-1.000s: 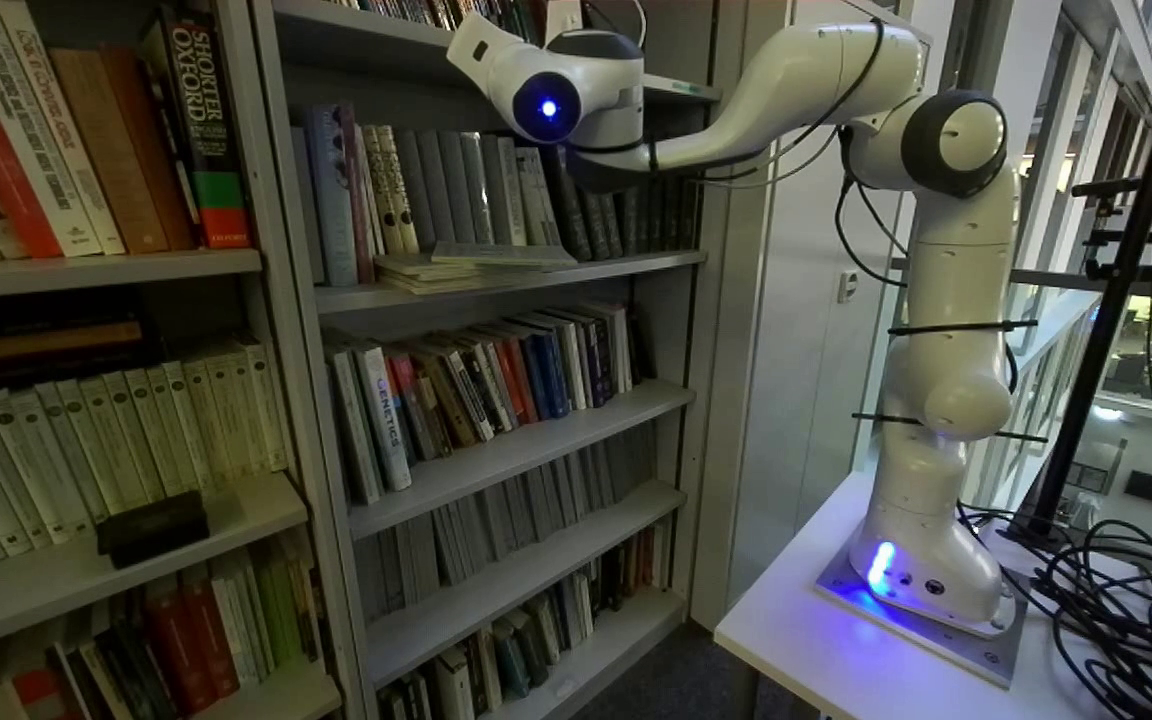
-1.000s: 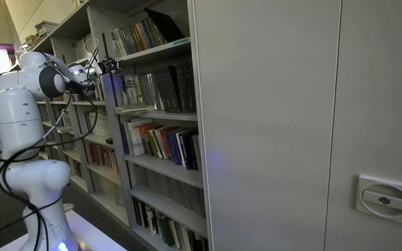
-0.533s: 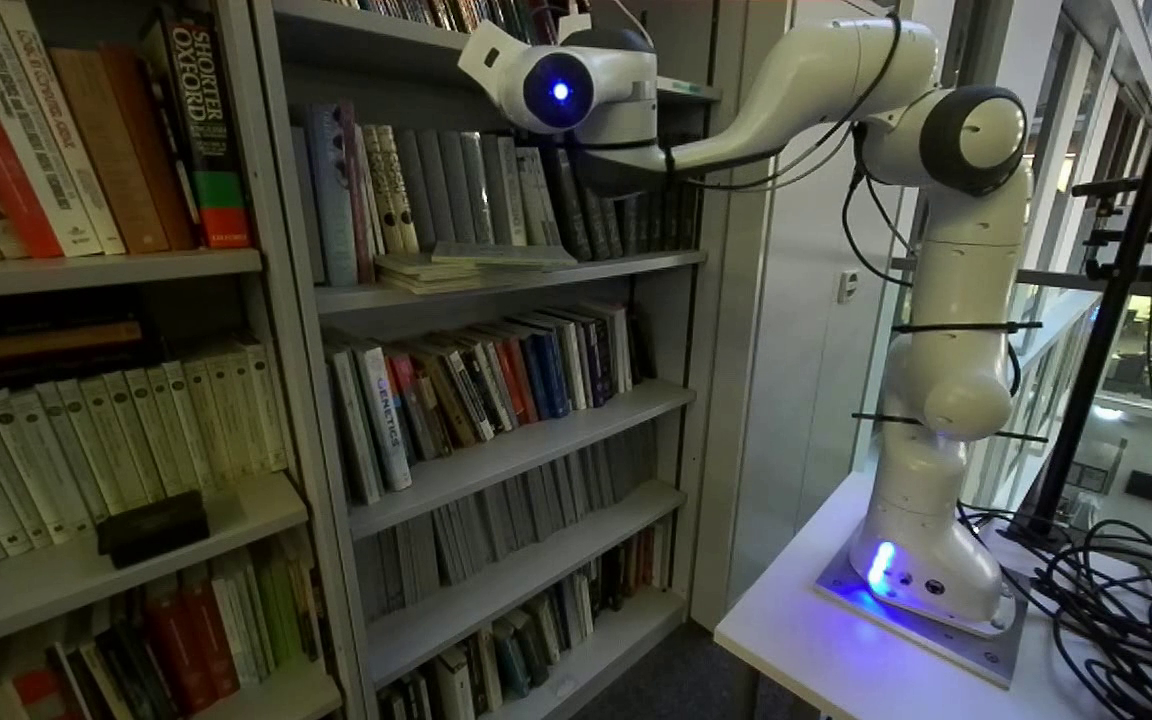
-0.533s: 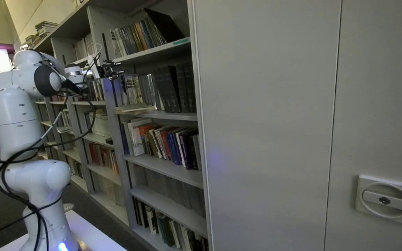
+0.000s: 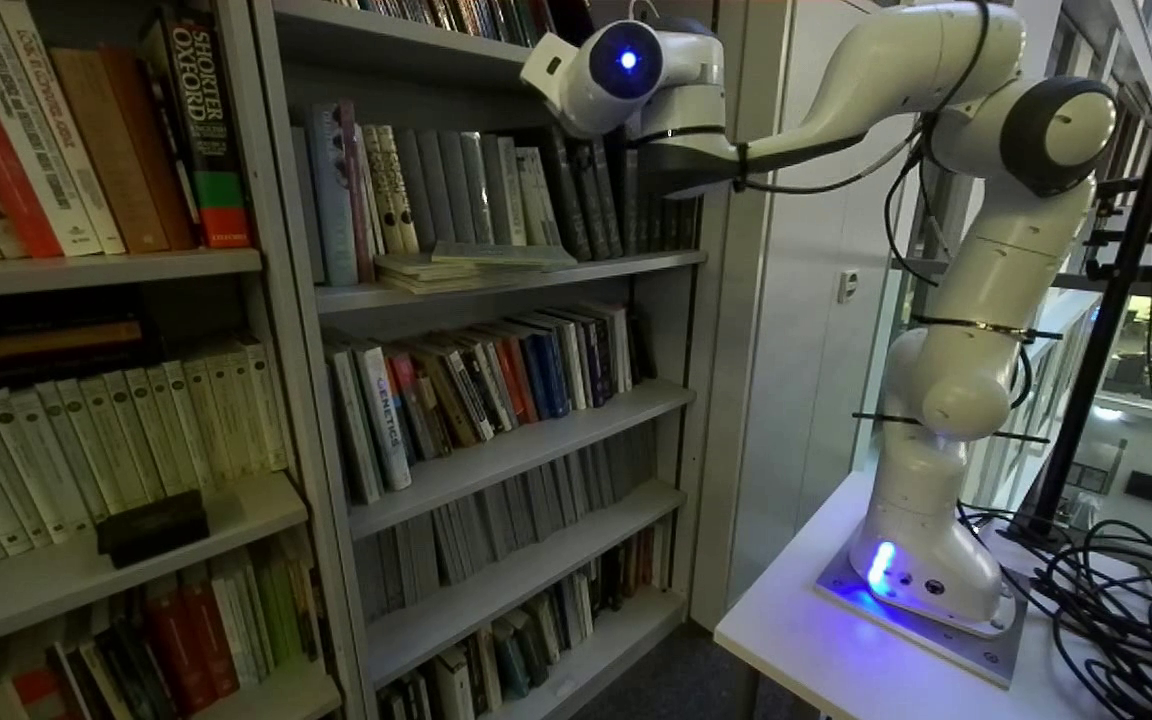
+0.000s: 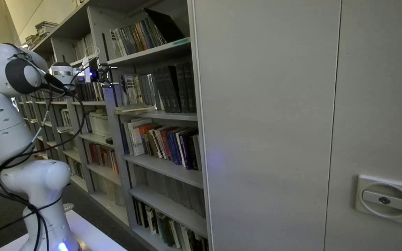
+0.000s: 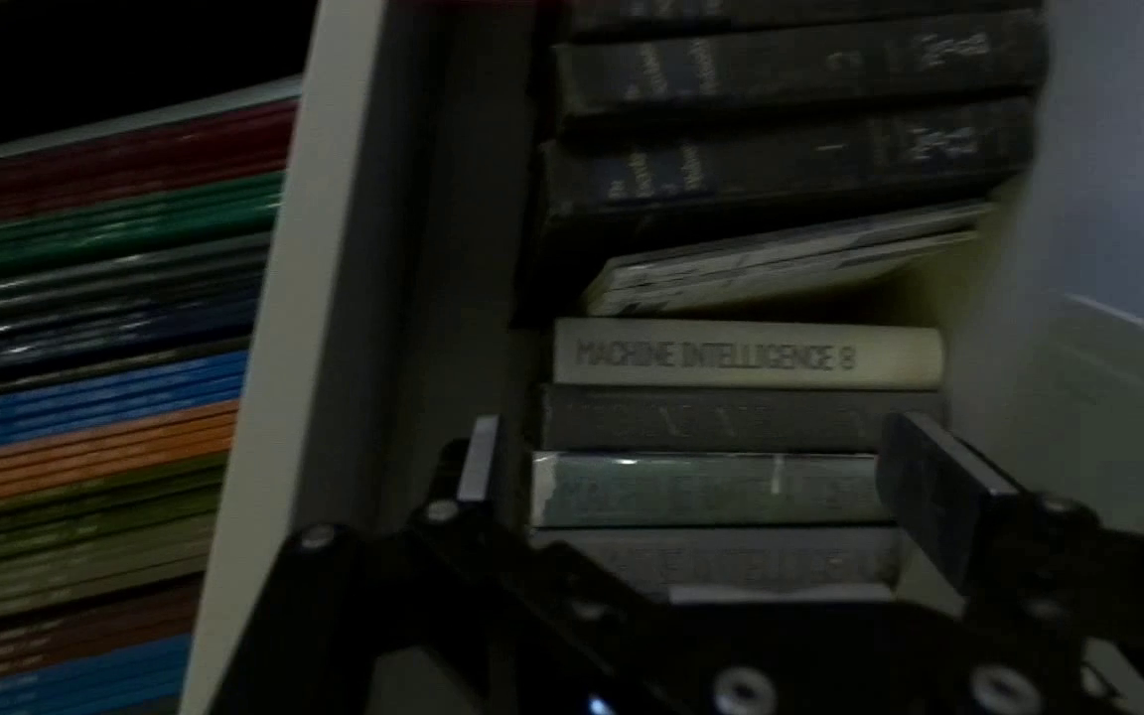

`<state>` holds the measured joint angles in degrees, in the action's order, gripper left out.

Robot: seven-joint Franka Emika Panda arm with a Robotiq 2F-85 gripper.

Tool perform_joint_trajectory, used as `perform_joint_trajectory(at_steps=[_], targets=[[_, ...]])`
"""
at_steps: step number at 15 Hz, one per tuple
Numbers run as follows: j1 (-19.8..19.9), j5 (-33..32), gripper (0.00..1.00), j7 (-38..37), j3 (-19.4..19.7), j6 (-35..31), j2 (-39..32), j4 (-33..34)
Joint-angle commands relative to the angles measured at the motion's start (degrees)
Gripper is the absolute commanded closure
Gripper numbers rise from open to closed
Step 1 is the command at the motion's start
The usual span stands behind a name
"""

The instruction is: Take the book that lies on top of the standing books and put it on the pile, and pull out another book and put it on the pile

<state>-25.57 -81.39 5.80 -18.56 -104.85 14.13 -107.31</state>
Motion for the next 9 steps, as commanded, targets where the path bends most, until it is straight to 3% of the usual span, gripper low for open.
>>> perform_joint_trajectory(at_steps=[1,9], targets=[[0.46,11.09,0.0,3.27,-0.23,0.7,8.33,-8.38],[0.34,33.19,0.0,10.12,2.12,2.6,11.7,-12.04]])
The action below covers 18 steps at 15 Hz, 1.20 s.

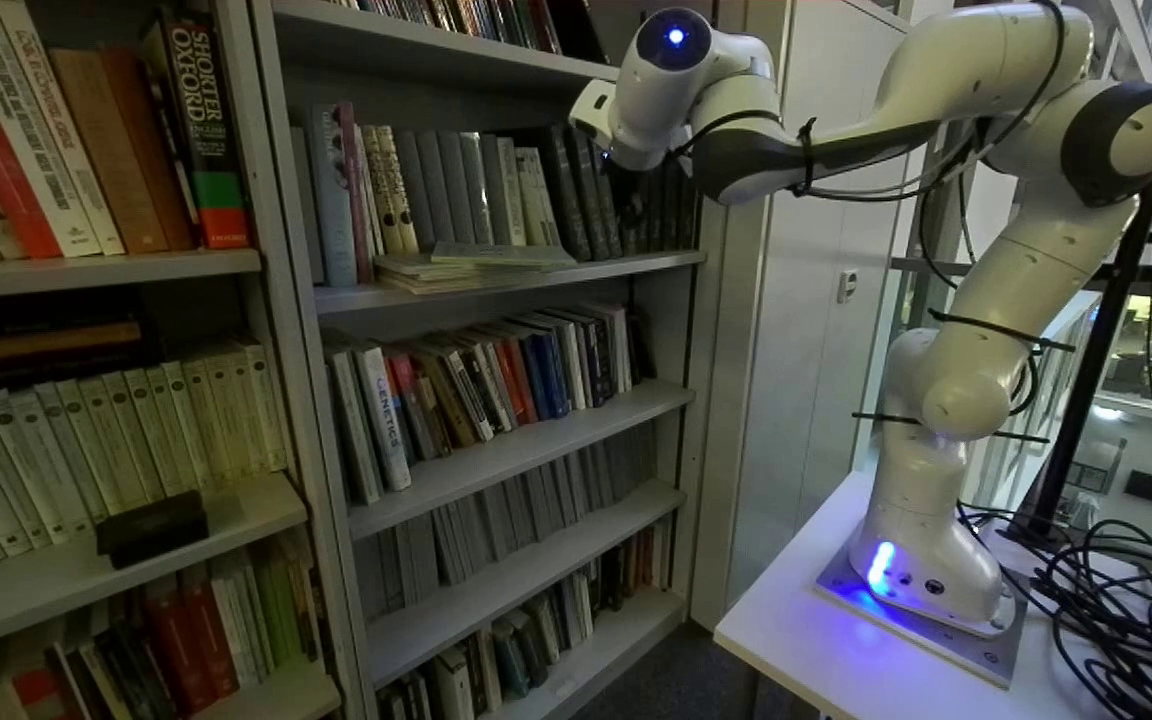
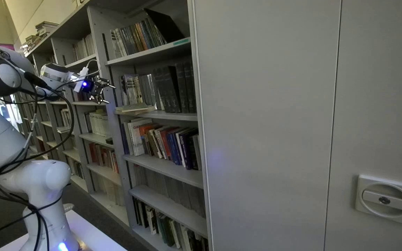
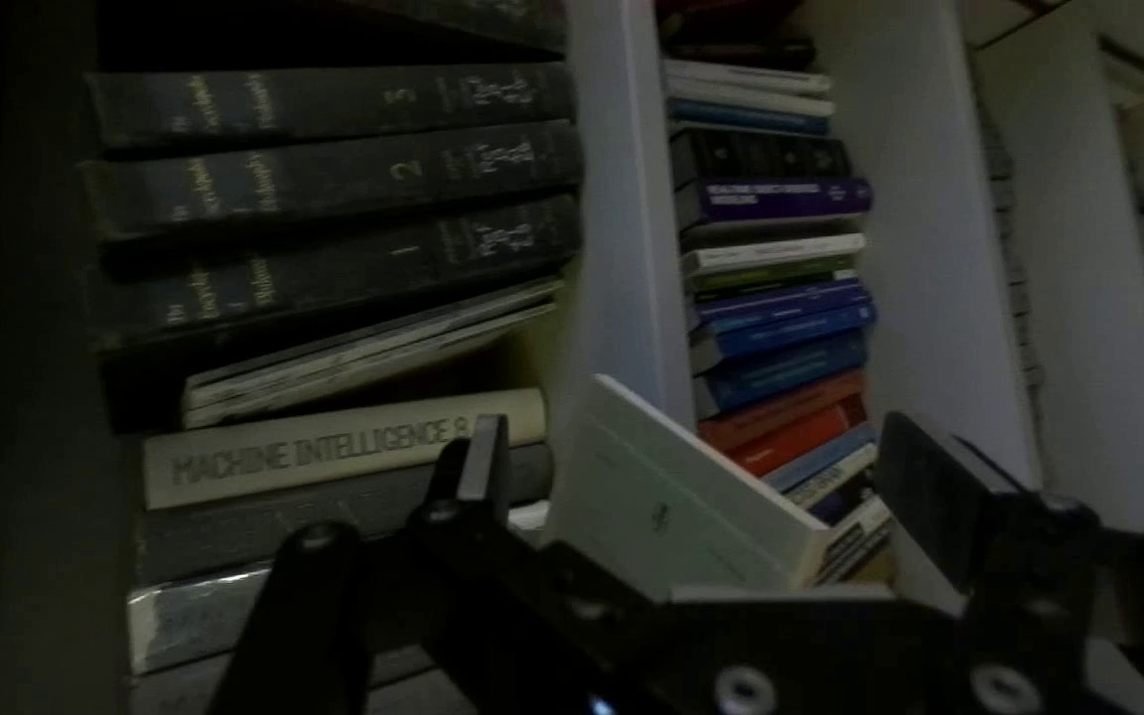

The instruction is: Take the book that lies on top of the standing books and put it on the pile, and pull out another book and put it on the pile

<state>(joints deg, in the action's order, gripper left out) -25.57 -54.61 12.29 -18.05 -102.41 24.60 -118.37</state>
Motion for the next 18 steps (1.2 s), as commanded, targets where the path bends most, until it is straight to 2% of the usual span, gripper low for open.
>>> perform_joint_trajectory(at_steps=[1,7,11,17,18], targets=[[0.75,8.58,0.0,4.3,2.18,-0.35,0.54,-0.81],[2.9,19.64,0.0,10.22,4.49,-0.47,-5.41,1.6],[3.25,27.08,0.0,15.04,4.81,-3.66,-7.09,2.04],[3.55,31.49,0.0,18.23,4.46,-4.19,-7.18,3.51],[4.0,29.84,0.0,15.75,3.47,-3.55,-7.31,2.06]])
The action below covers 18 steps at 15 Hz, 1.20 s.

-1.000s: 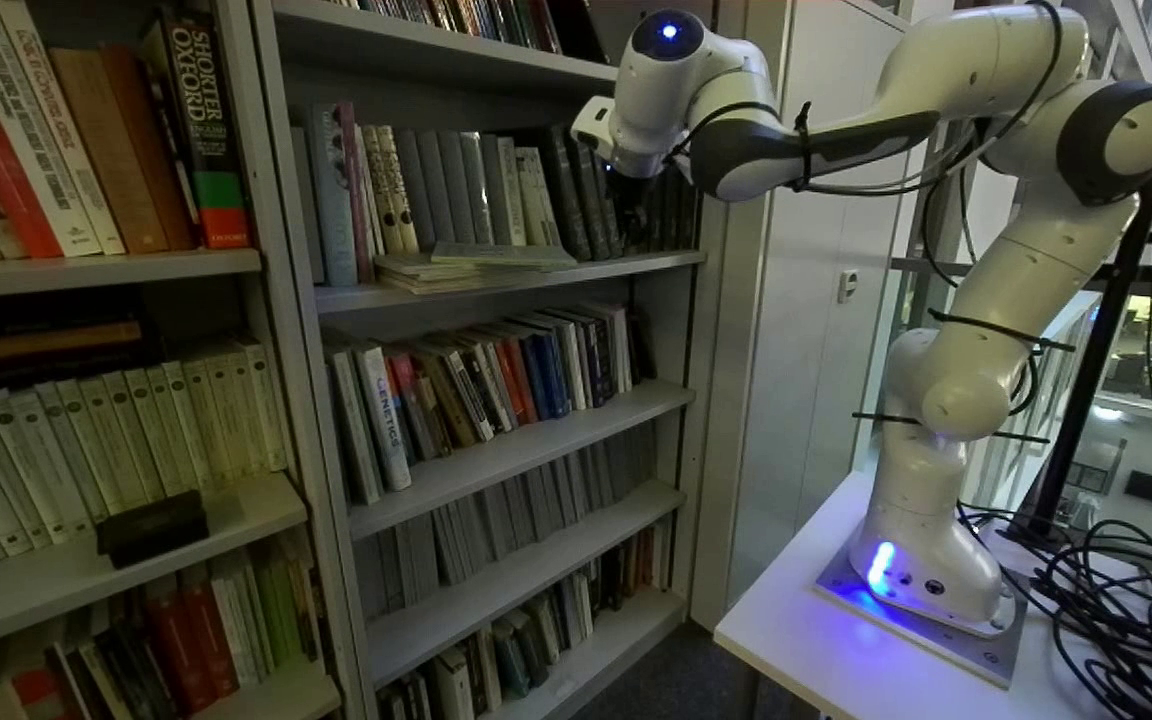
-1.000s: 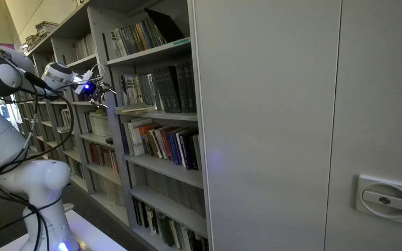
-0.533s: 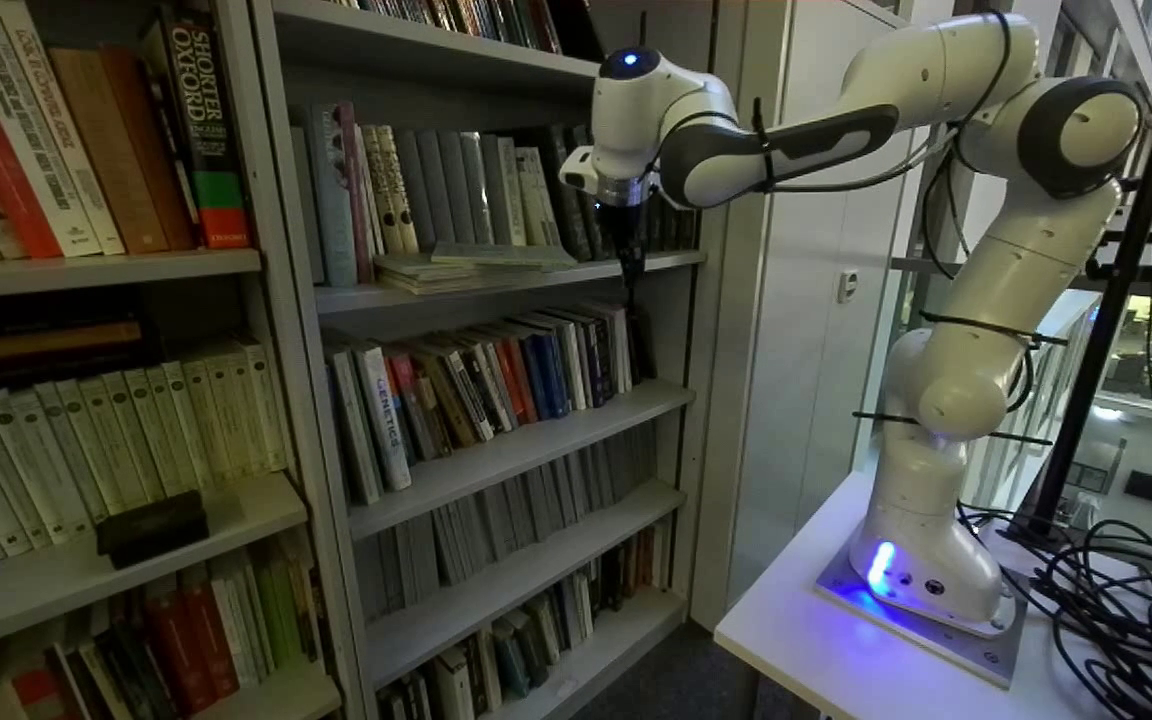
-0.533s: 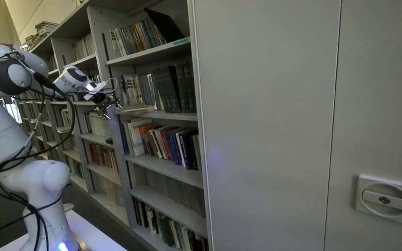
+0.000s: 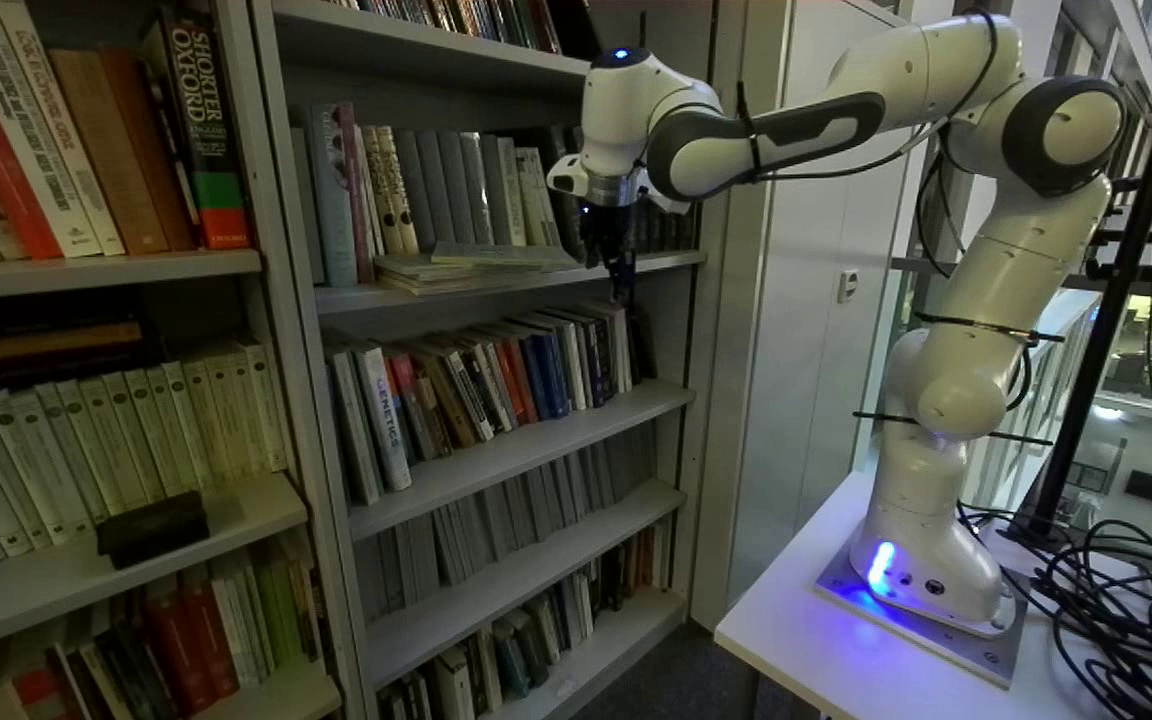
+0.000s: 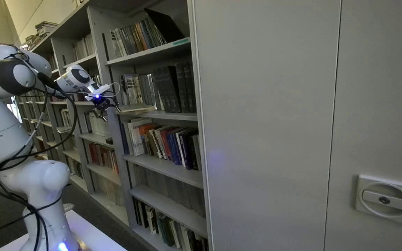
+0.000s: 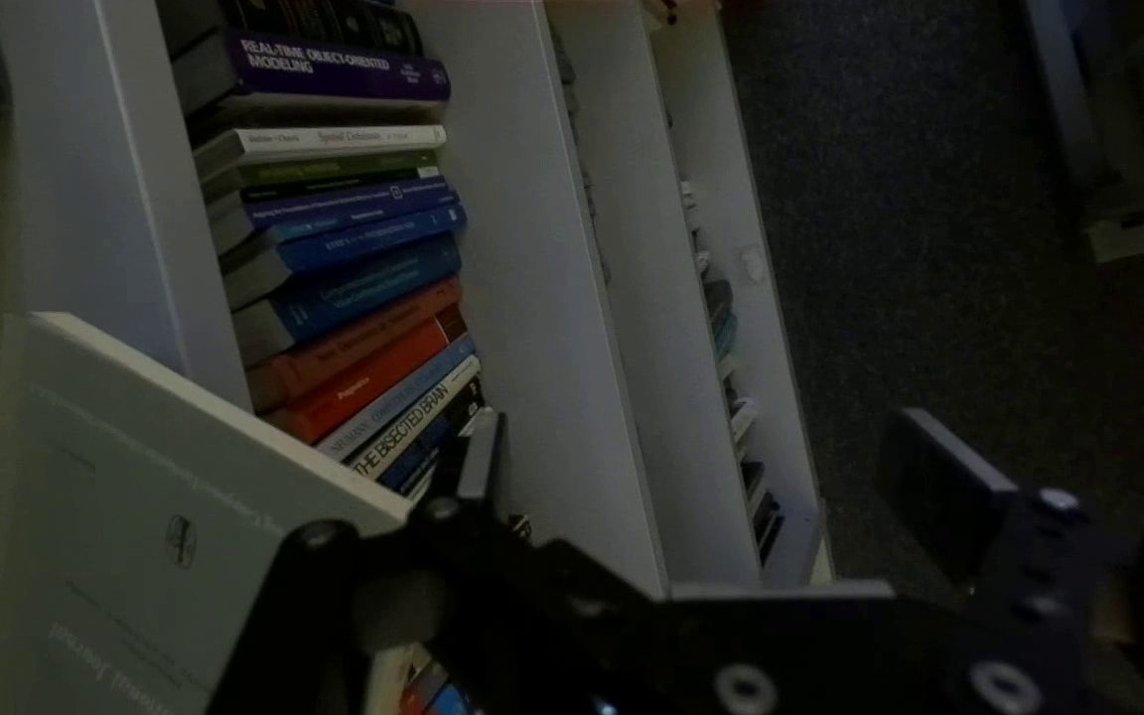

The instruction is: Take the book that lies on top of the standing books and put it on the pile, and pull out another book and put it on the pile

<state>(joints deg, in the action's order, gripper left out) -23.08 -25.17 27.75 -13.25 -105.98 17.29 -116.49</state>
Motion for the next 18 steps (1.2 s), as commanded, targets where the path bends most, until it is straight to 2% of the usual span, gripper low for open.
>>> perform_joint_trajectory(at_steps=[1,6,12,18], targets=[[1.49,0.78,0.0,0.56,-1.34,0.02,-0.01,0.61],[1.48,1.14,0.0,0.69,-1.35,0.03,-0.02,1.14],[0.27,8.94,0.0,3.74,-1.21,-0.46,-0.78,0.93],[0.87,10.31,0.0,3.27,-1.5,-2.44,-1.9,1.47]])
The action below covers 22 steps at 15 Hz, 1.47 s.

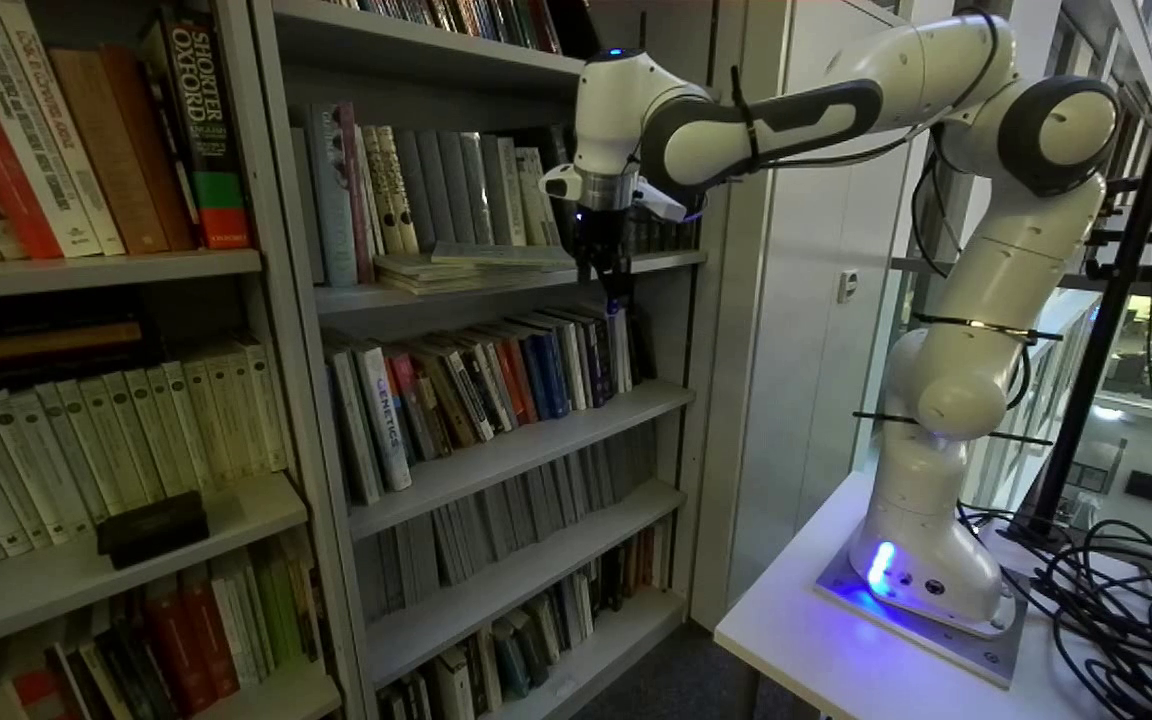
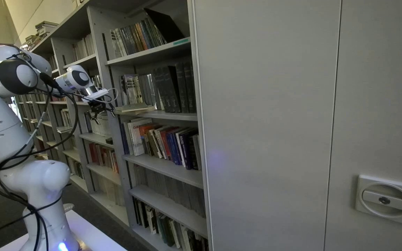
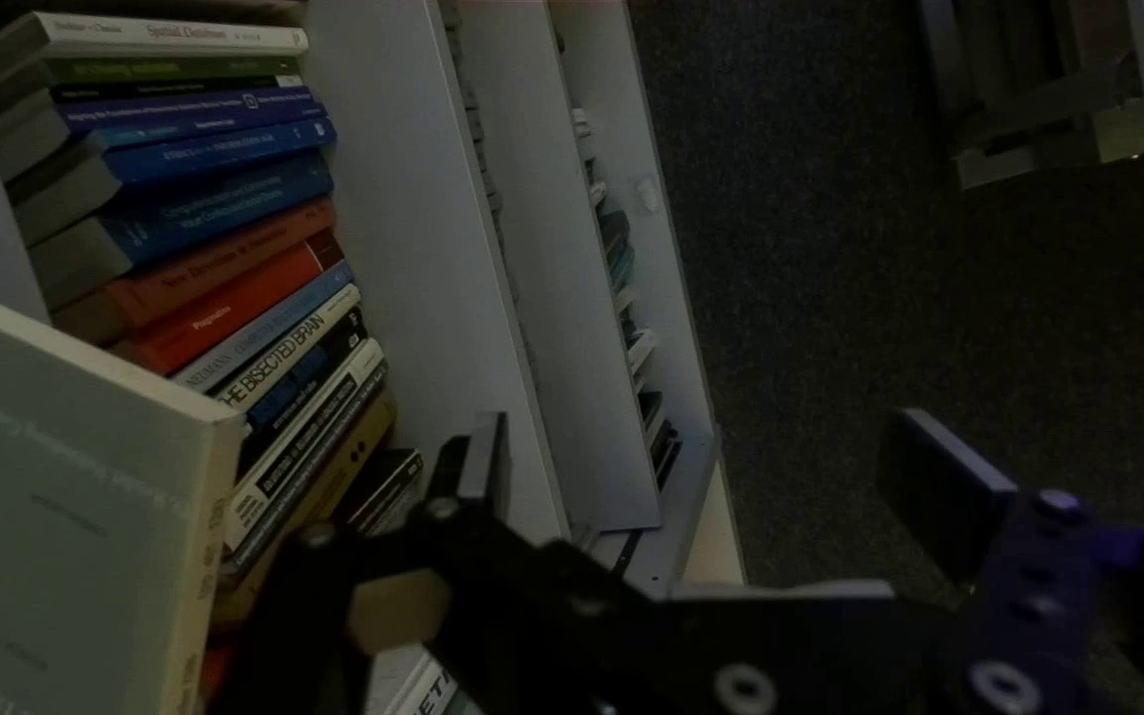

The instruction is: Take the book that lies on top of the standing books and put it on the pile, and pull out another book and put it on the pile

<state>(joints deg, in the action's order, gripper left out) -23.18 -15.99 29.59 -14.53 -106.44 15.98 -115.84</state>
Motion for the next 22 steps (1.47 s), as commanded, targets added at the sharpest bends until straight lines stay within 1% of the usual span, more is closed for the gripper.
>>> perform_joint_trajectory(at_steps=[1,5,9,11,17,22], targets=[[1.11,0.91,0.0,1.33,-0.17,-2.93,-0.89,0.89],[1.72,0.11,0.0,1.18,-0.16,-6.76,-1.73,1.31],[2.29,-0.55,0.0,1.31,-0.23,-8.04,-2.07,1.4],[2.57,-1.32,0.0,1.24,-0.33,-7.41,-2.13,1.44],[4.41,-9.0,0.0,0.0,-0.79,-6.09,-2.69,1.74],[5.07,-12.25,0.0,-0.4,-0.93,-5.89,-2.84,1.75]])
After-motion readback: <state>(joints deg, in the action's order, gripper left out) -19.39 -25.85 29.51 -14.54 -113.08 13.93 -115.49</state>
